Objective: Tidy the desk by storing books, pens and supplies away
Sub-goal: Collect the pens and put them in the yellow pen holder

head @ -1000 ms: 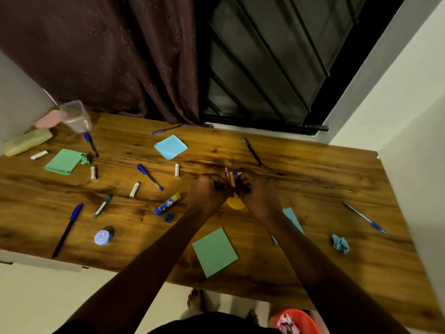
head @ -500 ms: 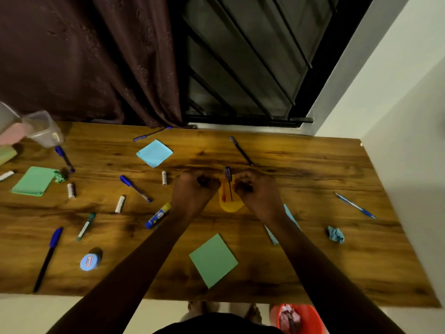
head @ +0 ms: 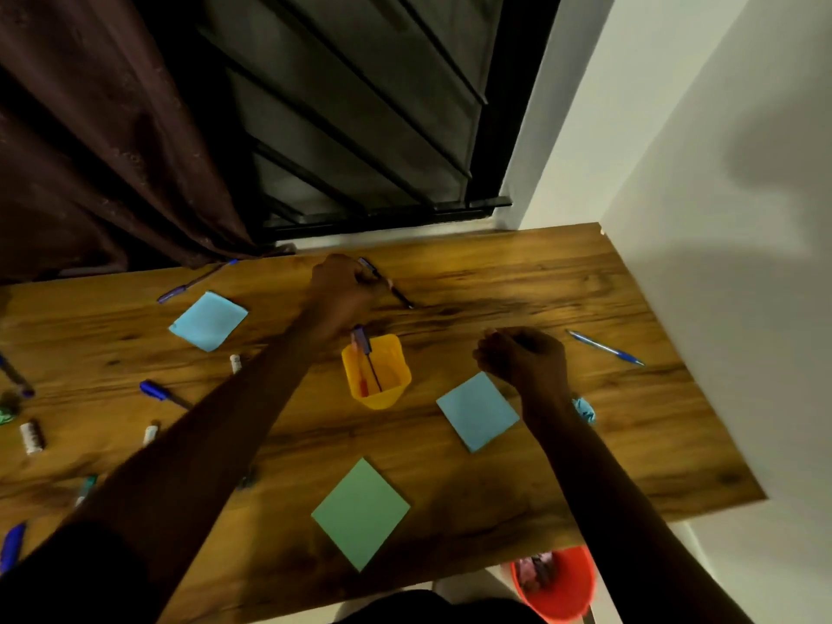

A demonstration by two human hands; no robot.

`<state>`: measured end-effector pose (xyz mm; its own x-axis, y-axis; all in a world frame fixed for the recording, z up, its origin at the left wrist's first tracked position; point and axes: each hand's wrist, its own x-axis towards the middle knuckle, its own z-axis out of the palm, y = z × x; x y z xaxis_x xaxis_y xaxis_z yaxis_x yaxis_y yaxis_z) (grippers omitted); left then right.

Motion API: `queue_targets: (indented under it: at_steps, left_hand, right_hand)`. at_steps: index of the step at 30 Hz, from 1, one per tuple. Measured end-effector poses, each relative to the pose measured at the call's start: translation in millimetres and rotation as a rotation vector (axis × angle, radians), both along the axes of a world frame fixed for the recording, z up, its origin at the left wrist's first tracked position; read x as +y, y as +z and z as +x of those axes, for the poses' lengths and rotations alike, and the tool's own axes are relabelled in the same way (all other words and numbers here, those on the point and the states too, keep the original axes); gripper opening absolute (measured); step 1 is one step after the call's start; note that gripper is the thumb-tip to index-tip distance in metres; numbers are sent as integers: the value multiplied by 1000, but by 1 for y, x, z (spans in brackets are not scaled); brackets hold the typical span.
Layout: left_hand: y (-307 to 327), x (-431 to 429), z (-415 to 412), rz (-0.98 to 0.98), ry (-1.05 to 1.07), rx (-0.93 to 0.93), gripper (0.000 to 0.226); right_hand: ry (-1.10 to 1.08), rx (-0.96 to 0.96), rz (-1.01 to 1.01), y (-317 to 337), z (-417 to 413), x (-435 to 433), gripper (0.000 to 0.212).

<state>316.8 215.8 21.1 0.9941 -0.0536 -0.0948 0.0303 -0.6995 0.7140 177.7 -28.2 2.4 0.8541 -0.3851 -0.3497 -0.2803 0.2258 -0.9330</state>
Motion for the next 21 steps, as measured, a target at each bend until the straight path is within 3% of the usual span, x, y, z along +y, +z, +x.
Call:
queue_targets:
  at_steps: [5,11,17,21]
  left_hand:
    - [-16,-20,57,55,70,243,32]
    - [-24,-51,76,-9,172,459,28]
    - [-37,-65,78,60,177,475,27]
    - [-38,-75,78,41,181,462,29]
  right_hand:
    - [-17,69,44,-14,8,-26,15]
    - [3,83,44,-27,20,-54,20]
    - [-66,127,107,-31,26,-81,18]
    - [-316,236,355,-38,29,-99,14]
